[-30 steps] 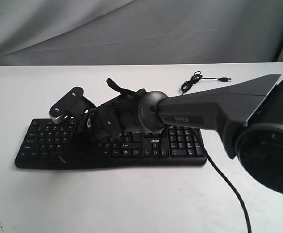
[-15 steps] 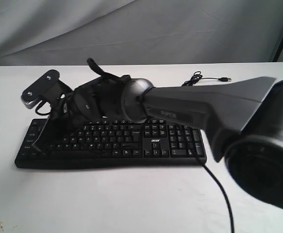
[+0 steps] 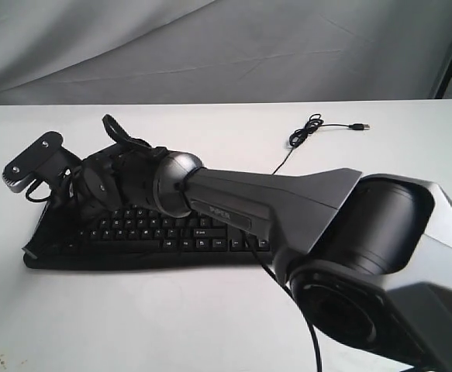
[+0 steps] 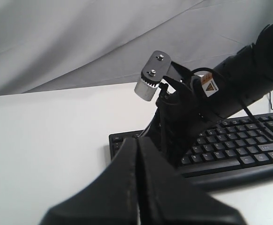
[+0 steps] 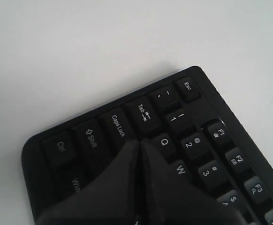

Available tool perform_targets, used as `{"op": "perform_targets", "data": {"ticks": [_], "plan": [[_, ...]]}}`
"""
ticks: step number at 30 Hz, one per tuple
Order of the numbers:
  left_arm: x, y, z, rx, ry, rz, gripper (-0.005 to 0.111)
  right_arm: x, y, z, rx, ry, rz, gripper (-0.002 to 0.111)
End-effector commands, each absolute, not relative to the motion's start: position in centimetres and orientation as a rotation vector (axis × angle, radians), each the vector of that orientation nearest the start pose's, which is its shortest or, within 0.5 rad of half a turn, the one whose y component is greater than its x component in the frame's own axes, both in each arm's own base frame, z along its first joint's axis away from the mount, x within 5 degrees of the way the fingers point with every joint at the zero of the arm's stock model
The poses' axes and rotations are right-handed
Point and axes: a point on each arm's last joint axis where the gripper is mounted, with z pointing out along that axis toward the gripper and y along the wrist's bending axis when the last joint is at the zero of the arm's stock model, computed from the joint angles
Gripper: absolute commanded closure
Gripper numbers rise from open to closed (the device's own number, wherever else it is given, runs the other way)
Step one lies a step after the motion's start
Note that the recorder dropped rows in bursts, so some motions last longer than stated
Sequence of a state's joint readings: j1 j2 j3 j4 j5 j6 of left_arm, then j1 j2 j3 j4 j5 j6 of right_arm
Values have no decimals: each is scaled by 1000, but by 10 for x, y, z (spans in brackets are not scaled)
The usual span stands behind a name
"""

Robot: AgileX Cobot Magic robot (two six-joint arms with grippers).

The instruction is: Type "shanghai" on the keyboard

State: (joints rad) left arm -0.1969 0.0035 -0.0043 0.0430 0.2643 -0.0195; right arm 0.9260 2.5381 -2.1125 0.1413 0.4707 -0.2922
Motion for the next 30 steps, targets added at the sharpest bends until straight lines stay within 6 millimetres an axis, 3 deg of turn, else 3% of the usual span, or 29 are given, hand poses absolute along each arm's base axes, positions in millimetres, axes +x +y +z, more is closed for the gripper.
{"op": "perform_targets", "data": {"ticks": [1, 19, 25, 30], "plan": [[54, -10, 190, 185, 1735, -124, 107, 333, 455, 124, -1270, 2029, 444, 108], [54, -10, 190, 185, 1735, -124, 107, 339, 453, 118, -1263, 2008, 428, 108], [54, -10, 190, 185, 1735, -124, 107, 339, 452, 102, -1271, 2033, 424, 108], [54, -10, 190, 185, 1735, -124, 107, 338, 452, 103, -1277, 2045, 425, 108]]}}
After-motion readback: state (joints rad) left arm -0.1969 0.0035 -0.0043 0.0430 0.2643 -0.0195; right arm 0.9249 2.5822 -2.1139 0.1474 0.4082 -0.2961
